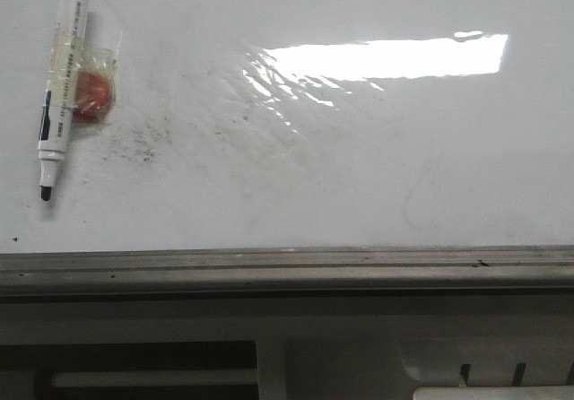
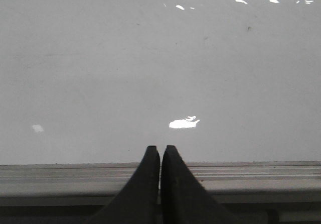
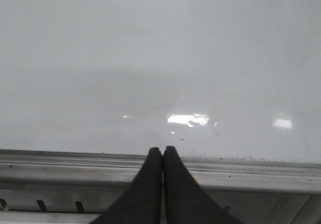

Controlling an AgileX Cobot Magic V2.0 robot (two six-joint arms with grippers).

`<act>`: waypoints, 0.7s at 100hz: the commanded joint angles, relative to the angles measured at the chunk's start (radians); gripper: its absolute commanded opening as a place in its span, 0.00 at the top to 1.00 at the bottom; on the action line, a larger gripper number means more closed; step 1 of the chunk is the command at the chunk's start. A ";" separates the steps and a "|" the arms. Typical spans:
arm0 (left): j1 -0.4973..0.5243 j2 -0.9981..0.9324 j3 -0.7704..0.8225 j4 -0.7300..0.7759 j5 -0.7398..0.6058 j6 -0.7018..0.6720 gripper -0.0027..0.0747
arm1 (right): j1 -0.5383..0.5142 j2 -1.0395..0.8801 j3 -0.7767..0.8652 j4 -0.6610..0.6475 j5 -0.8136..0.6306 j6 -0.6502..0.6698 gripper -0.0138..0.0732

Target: Write number 8 on whiteboard

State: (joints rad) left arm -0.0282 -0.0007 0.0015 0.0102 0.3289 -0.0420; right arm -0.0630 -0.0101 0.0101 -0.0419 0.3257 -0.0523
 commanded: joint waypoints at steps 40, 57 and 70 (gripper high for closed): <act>0.001 -0.031 0.032 -0.010 -0.065 -0.001 0.99 | -0.006 -0.022 0.013 -0.012 -0.020 0.001 0.91; 0.001 -0.031 0.032 0.008 -0.067 0.002 0.99 | -0.006 -0.022 0.013 -0.012 -0.020 0.001 0.91; 0.001 -0.031 0.032 0.046 -0.067 0.002 0.99 | -0.006 -0.022 0.013 -0.012 -0.020 0.001 0.91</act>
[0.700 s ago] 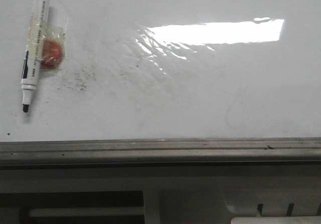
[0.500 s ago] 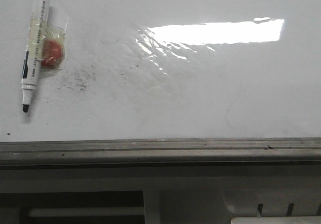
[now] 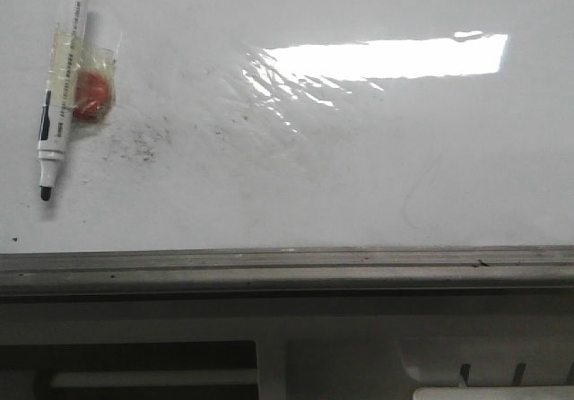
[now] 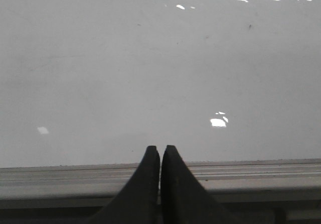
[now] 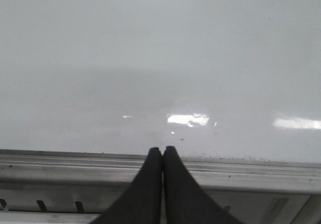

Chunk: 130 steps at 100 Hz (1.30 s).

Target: Write number 8 on whiteboard

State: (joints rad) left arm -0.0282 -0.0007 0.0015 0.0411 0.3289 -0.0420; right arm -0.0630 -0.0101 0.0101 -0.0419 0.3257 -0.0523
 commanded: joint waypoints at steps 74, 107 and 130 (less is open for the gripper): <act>0.001 -0.031 0.032 0.004 -0.130 0.002 0.99 | -0.006 -0.022 0.013 -0.120 -0.056 0.001 0.91; 0.001 -0.031 0.032 0.004 -0.162 0.002 0.99 | -0.006 -0.022 0.013 -0.047 -0.148 0.001 0.91; 0.001 -0.031 0.032 0.004 -0.156 0.002 0.99 | -0.006 -0.022 0.013 -0.047 -0.147 0.001 0.91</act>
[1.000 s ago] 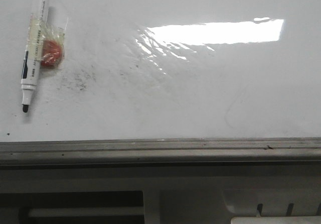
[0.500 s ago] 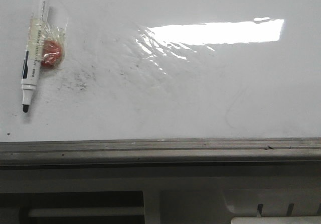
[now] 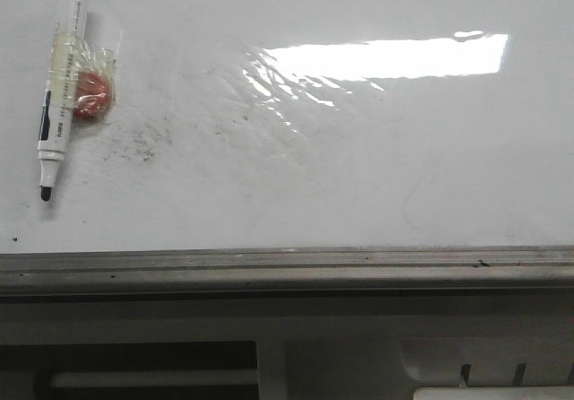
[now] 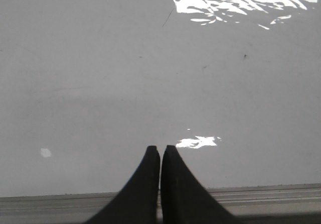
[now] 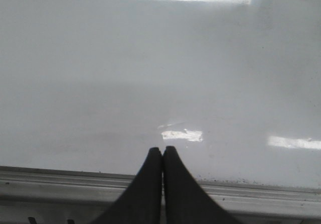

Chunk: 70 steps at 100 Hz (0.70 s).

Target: Write number 8 on whiteboard

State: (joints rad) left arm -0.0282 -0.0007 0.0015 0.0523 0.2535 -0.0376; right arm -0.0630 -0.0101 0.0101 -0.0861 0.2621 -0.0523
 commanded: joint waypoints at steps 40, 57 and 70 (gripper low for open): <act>0.001 -0.031 -0.002 -0.080 -0.212 -0.005 0.99 | -0.006 -0.022 0.008 0.025 -0.391 0.002 0.91; 0.001 0.003 -0.090 -0.115 -0.187 -0.006 0.99 | -0.006 -0.020 -0.075 0.027 -0.200 0.002 0.91; 0.001 0.071 -0.180 -0.065 -0.146 -0.004 0.99 | -0.006 0.030 -0.158 0.029 -0.060 0.002 0.91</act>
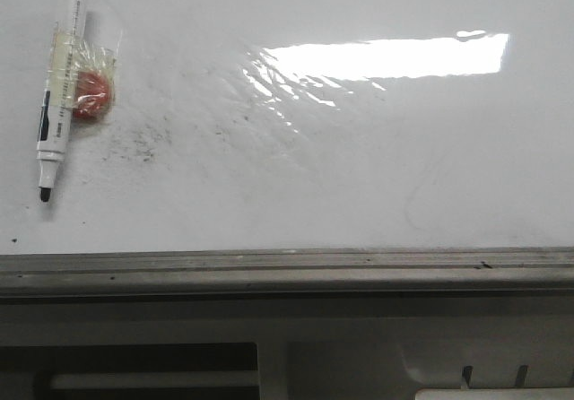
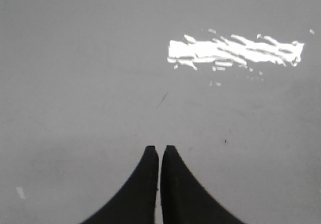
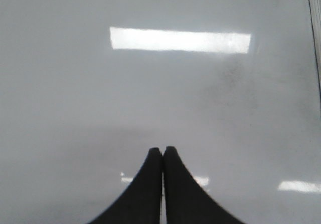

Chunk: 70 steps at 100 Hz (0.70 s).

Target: Write number 8 on whiteboard

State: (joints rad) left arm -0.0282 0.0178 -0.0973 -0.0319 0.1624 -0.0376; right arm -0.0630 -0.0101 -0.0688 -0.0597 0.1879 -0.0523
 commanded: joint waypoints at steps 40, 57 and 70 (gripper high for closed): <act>0.001 0.186 -0.150 0.007 -0.187 -0.004 0.53 | -0.006 0.148 -0.131 0.093 0.008 0.002 0.91; 0.001 0.186 -0.150 -0.023 -0.242 -0.004 0.44 | -0.006 0.148 -0.131 0.093 0.009 0.002 0.91; -0.023 0.209 -0.150 0.000 -0.244 -0.004 0.44 | -0.006 0.148 -0.131 0.093 0.014 0.002 0.91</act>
State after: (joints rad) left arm -0.0304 0.1918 -0.2134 -0.0404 0.0000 -0.0376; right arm -0.0630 0.1172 -0.1625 0.0302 0.2783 -0.0503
